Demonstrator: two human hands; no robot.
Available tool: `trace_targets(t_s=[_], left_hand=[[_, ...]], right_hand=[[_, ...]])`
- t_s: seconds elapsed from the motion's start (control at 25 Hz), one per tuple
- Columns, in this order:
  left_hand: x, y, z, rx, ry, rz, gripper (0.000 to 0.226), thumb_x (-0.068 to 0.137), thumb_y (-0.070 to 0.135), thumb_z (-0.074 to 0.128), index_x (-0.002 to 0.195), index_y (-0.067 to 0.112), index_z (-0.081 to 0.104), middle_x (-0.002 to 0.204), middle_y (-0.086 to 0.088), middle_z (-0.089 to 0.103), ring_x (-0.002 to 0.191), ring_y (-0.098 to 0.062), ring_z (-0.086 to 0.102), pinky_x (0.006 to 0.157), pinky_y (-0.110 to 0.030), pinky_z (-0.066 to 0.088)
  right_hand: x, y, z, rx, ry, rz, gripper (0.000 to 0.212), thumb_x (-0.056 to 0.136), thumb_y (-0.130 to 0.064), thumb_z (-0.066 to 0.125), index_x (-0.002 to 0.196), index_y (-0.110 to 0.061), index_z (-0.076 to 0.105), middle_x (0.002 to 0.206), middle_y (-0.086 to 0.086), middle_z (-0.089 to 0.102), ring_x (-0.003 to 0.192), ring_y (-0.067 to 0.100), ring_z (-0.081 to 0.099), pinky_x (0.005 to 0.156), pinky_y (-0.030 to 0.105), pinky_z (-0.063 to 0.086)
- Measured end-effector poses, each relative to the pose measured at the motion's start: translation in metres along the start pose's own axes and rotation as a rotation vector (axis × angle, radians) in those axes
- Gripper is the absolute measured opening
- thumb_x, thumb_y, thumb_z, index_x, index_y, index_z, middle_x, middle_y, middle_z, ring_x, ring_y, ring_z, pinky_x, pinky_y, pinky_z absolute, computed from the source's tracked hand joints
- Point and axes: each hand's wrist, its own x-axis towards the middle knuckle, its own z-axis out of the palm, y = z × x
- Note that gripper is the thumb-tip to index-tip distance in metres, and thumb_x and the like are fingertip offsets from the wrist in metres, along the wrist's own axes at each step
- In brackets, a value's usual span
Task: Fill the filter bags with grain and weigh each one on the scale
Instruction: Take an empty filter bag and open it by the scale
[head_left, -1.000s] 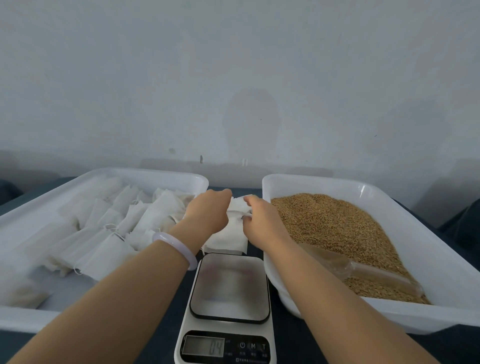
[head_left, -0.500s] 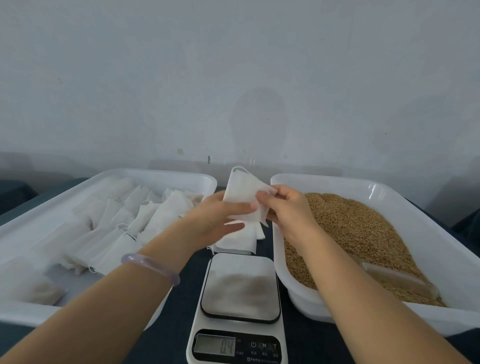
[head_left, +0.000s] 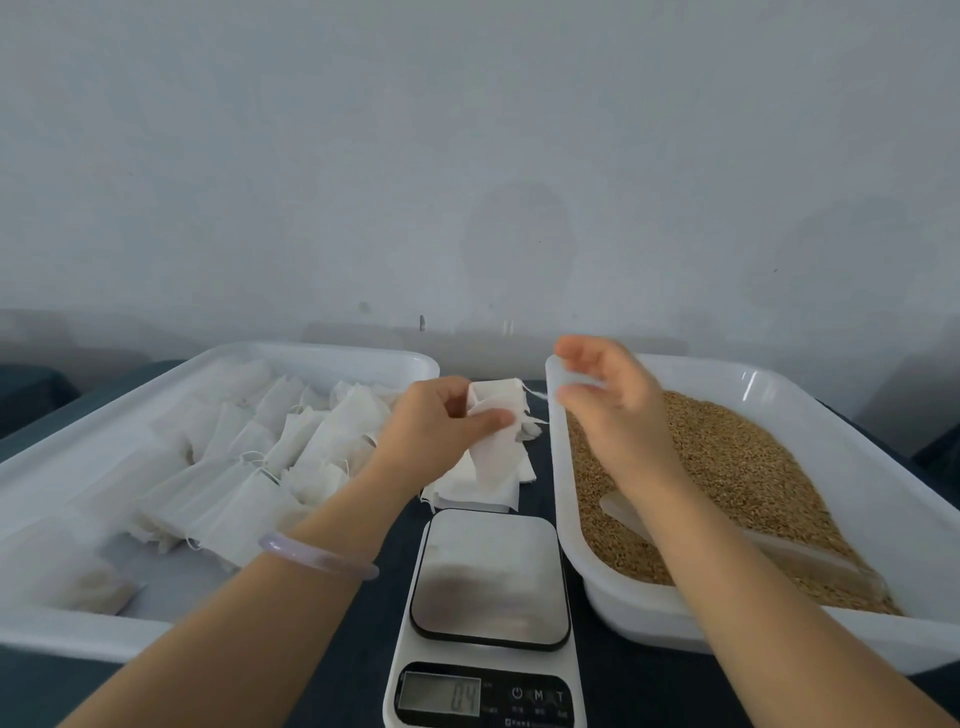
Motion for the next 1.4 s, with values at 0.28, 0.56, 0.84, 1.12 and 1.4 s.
trace_targets(t_s=[0.28,0.56,0.84,1.12,1.4], left_hand=[[-0.006,0.004,0.001,0.065,-0.215,0.005,0.037,0.072,0.030,0.080,0.060,0.005,0.055,0.054,0.004,0.035,0.054,-0.013,0.029,0.054,-0.022,0.024],[-0.007,0.005,0.001,-0.044,-0.352,-0.059,0.033,0.082,0.013,0.071,0.058,0.021,0.050,0.046,0.018,0.044,0.046,0.000,0.042,0.052,-0.017,0.032],[-0.011,0.007,0.000,-0.105,-0.492,-0.206,0.026,0.079,0.022,0.075,0.078,0.011,0.052,0.064,0.003,0.056,0.055,-0.011,0.056,0.048,-0.021,0.048],[-0.012,0.011,0.000,-0.520,-0.824,-0.281,0.035,0.075,0.014,0.067,0.106,0.001,0.058,0.090,-0.014,0.066,0.079,-0.026,0.066,0.072,-0.035,0.054],[-0.015,0.012,-0.004,-0.327,-0.938,-0.345,0.020,0.075,0.008,0.068,0.095,0.007,0.063,0.067,-0.002,0.063,0.057,-0.014,0.058,0.060,-0.026,0.052]], right_hand=[[-0.010,-0.011,-0.016,-0.414,-0.385,-0.241,0.024,0.077,-0.018,0.074,0.085,-0.039,0.067,0.100,-0.016,0.060,0.106,-0.008,0.049,0.088,0.004,0.033],[-0.010,0.002,-0.013,-0.440,-0.437,-0.153,0.011,0.090,-0.031,0.059,0.079,-0.032,0.061,0.088,-0.012,0.064,0.092,-0.006,0.055,0.082,0.022,0.040],[-0.011,0.002,-0.013,-0.250,-0.368,-0.114,0.018,0.092,-0.024,0.059,0.078,-0.036,0.062,0.073,-0.023,0.063,0.066,-0.005,0.057,0.067,0.019,0.038],[-0.017,-0.007,-0.008,-0.304,-0.470,-0.190,0.010,0.095,-0.026,0.053,0.088,-0.023,0.059,0.087,0.006,0.065,0.075,0.016,0.062,0.074,0.038,0.051],[-0.022,-0.012,-0.016,-0.343,-0.499,-0.219,0.016,0.095,-0.033,0.050,0.098,-0.024,0.063,0.084,-0.001,0.069,0.072,0.013,0.062,0.068,0.027,0.048]])
